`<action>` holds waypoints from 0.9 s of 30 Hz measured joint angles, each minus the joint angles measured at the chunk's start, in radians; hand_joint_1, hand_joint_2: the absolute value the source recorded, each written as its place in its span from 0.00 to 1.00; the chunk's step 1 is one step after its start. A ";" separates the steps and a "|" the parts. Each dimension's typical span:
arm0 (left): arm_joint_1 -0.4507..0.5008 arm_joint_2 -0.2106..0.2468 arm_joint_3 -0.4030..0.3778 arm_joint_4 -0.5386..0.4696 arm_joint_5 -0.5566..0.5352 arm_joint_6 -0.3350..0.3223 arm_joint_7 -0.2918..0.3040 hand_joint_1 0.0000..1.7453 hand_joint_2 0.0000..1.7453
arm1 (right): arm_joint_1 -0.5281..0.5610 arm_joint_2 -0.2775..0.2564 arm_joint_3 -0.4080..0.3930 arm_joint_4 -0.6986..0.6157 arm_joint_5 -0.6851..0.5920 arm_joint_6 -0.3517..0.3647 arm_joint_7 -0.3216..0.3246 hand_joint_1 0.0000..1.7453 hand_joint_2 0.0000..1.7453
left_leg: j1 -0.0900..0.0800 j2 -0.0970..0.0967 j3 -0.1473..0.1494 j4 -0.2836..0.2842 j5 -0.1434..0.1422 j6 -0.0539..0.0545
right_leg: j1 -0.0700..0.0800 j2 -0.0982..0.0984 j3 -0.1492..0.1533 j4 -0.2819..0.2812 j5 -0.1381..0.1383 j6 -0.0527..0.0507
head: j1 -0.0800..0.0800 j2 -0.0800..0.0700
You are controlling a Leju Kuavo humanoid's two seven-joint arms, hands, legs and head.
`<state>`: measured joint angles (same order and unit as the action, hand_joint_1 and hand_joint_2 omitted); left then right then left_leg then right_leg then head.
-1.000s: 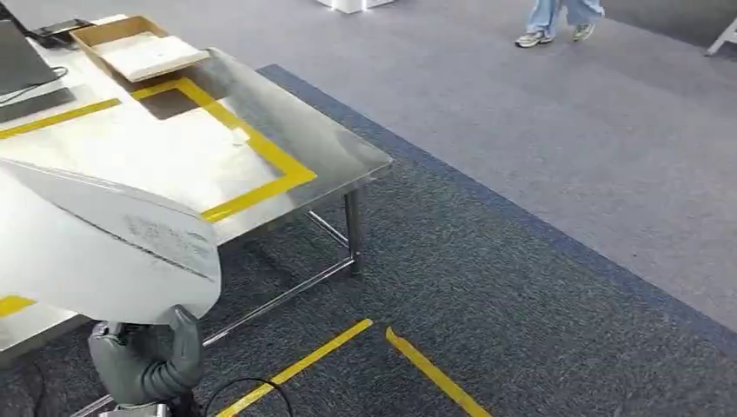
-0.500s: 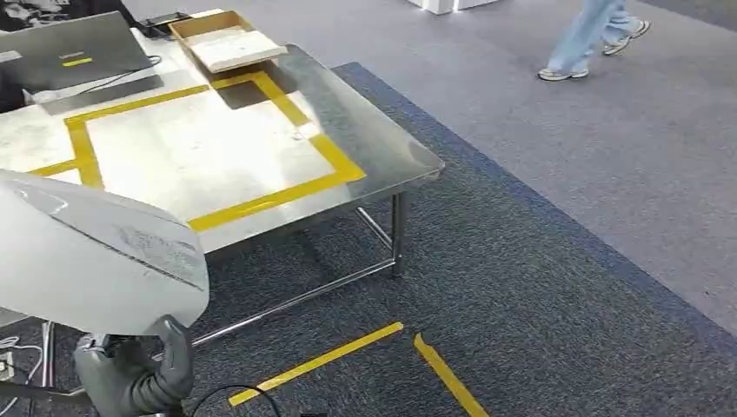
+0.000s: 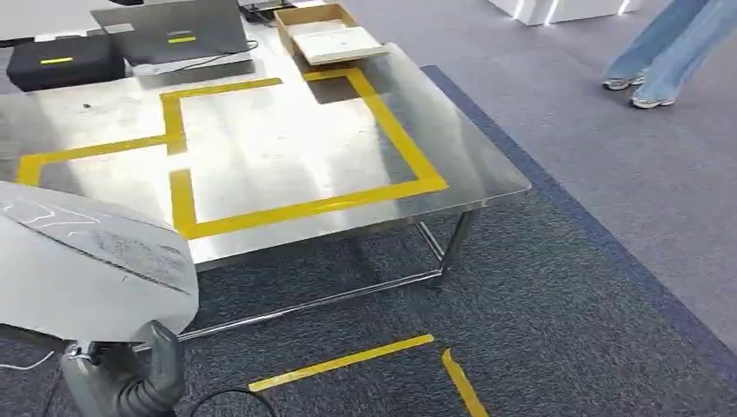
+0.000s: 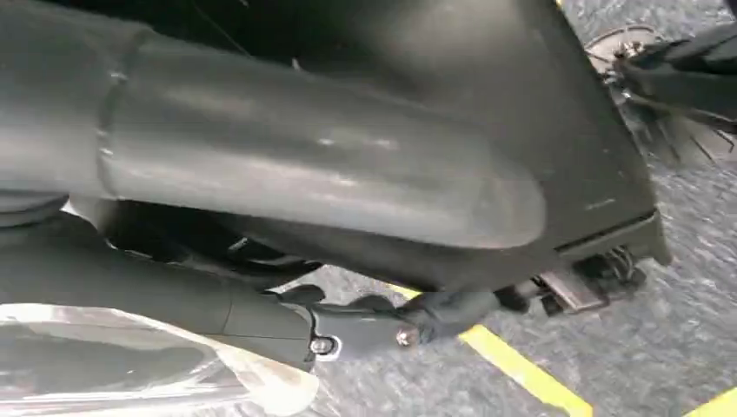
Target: Take the parts from the cabinet and place them on the table.
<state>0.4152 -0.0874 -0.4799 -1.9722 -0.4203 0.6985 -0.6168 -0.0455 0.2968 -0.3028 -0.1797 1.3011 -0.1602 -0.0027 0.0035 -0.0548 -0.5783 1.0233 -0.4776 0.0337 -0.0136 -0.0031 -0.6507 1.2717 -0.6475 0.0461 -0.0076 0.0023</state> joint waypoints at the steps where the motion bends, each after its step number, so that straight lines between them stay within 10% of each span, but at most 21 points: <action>1: 0.000 0.002 -0.002 0.000 0.004 0.000 0.000 1.00 1.00 | 0.000 0.000 0.015 0.002 -0.024 -0.005 0.001 0.00 0.00 | 0.001 -0.016 0.002 0.001 -0.001 -0.002 | -0.002 0.007 0.030 -0.077 0.053 -0.001 | 0.000 0.000; 2: -0.001 0.002 -0.004 0.000 0.008 0.000 -0.005 1.00 1.00 | 0.000 0.000 0.036 0.003 -0.055 -0.008 0.002 0.00 0.00 | 0.002 -0.030 0.004 0.003 -0.003 -0.005 | -0.006 0.030 0.069 -0.173 0.107 -0.001 | 0.000 0.000; 3: -0.001 0.003 -0.006 0.000 0.008 0.000 -0.011 1.00 1.00 | -0.001 0.000 0.065 0.003 -0.085 -0.008 0.005 0.00 0.00 | 0.003 -0.041 0.002 0.005 -0.006 -0.011 | -0.012 0.090 0.092 -0.234 0.119 -0.002 | 0.000 0.000; 4: -0.002 0.005 -0.008 0.000 0.008 0.000 -0.016 1.00 1.00 | -0.003 0.000 0.089 0.006 -0.101 -0.008 0.008 0.00 0.00 | -0.003 -0.054 -0.005 0.016 -0.008 -0.017 | -0.015 0.098 0.098 -0.252 0.113 -0.002 | -0.001 0.000; 8: -0.001 0.008 -0.010 0.000 -0.031 0.000 -0.018 1.00 1.00 | -0.008 0.000 0.167 0.006 -0.162 0.015 0.039 0.00 0.00 | 0.007 -0.087 -0.012 0.009 -0.002 -0.039 | -0.013 0.055 0.112 -0.254 0.122 -0.025 | -0.002 0.000; 10: -0.006 0.011 -0.011 0.002 -0.072 0.000 -0.001 1.00 1.00 | -0.011 -0.001 0.204 0.006 -0.166 0.049 0.055 0.00 0.00 | -0.001 0.021 -0.042 0.079 -0.046 -0.050 | -0.011 0.028 0.117 -0.255 0.119 -0.039 | -0.015 0.000; 12: -0.011 0.010 -0.011 0.011 -0.081 0.000 -0.008 1.00 1.00 | -0.016 -0.003 0.236 0.006 -0.133 0.079 0.051 0.00 0.00 | 0.004 0.044 -0.121 0.240 -0.116 -0.056 | -0.006 -0.005 0.117 -0.255 0.115 -0.044 | -0.013 0.000; 14: -0.011 0.009 -0.009 0.021 -0.072 0.000 -0.011 1.00 1.00 | -0.022 -0.007 0.270 0.006 -0.112 0.070 0.051 0.00 0.00 | 0.005 0.045 -0.159 0.313 -0.129 -0.057 | -0.005 -0.033 0.119 -0.255 0.112 -0.046 | -0.014 0.000; 17: -0.031 0.019 -0.020 0.044 -0.033 0.000 0.038 1.00 1.00 | -0.027 -0.019 0.297 0.005 -0.135 0.085 0.033 0.00 0.00 | 0.001 0.065 -0.065 0.124 -0.004 -0.041 | 0.000 -0.071 0.135 -0.255 0.100 -0.042 | -0.014 0.000; 19: -0.060 0.039 -0.045 0.065 -0.021 0.000 0.068 1.00 1.00 | -0.025 -0.026 0.301 0.005 -0.154 0.094 0.016 0.00 0.00 | -0.023 0.159 -0.012 0.024 -0.002 -0.020 | 0.007 -0.094 0.135 -0.256 0.091 -0.031 | -0.011 0.000; 23: -0.113 0.079 -0.114 0.103 0.037 -0.035 0.076 1.00 1.00 | -0.028 -0.078 0.296 0.003 -0.209 0.121 -0.023 0.00 0.00 | -0.022 0.108 -0.015 0.005 0.005 -0.007 | 0.009 -0.146 0.160 -0.266 0.086 -0.011 | -0.017 0.000; 25: -0.144 0.088 -0.139 0.125 0.066 -0.057 0.066 1.00 1.00 | -0.033 -0.124 0.286 -0.002 -0.225 0.130 -0.023 0.00 0.00 | -0.010 0.091 -0.005 -0.010 0.014 0.004 | 0.004 -0.048 0.135 -0.217 0.049 -0.002 | -0.006 0.000; 27: -0.167 0.091 -0.150 0.144 0.077 -0.064 0.063 1.00 1.00 | -0.032 -0.154 0.277 -0.002 -0.228 0.131 -0.016 0.00 0.00 | -0.009 0.073 -0.008 -0.010 0.014 0.009 | 0.001 -0.005 0.051 -0.064 -0.016 0.003 | -0.002 0.000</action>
<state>0.2486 0.0034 -0.6295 -1.8284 -0.3429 0.6340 -0.5539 -0.0777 0.1431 -0.0259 -0.1812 1.0731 -0.0290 -0.0183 -0.0057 0.0180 -0.5864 1.0131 -0.4636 0.0422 -0.0124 -0.0078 -0.5997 1.2080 -0.6636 0.0492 -0.0091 0.0023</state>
